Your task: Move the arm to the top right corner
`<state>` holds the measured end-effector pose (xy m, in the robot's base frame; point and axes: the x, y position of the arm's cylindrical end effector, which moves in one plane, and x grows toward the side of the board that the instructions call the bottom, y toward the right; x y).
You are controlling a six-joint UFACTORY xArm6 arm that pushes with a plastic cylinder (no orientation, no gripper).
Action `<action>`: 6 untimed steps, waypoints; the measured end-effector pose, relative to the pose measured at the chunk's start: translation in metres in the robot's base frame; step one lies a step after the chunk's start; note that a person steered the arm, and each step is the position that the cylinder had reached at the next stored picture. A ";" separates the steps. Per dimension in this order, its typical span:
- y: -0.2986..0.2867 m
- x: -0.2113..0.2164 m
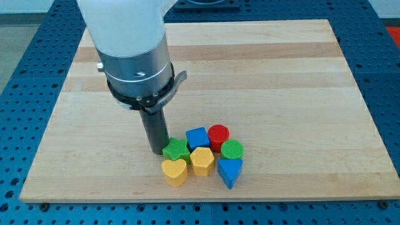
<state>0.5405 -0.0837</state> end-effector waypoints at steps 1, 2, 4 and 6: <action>-0.002 0.000; -0.010 -0.045; 0.108 -0.197; 0.236 -0.273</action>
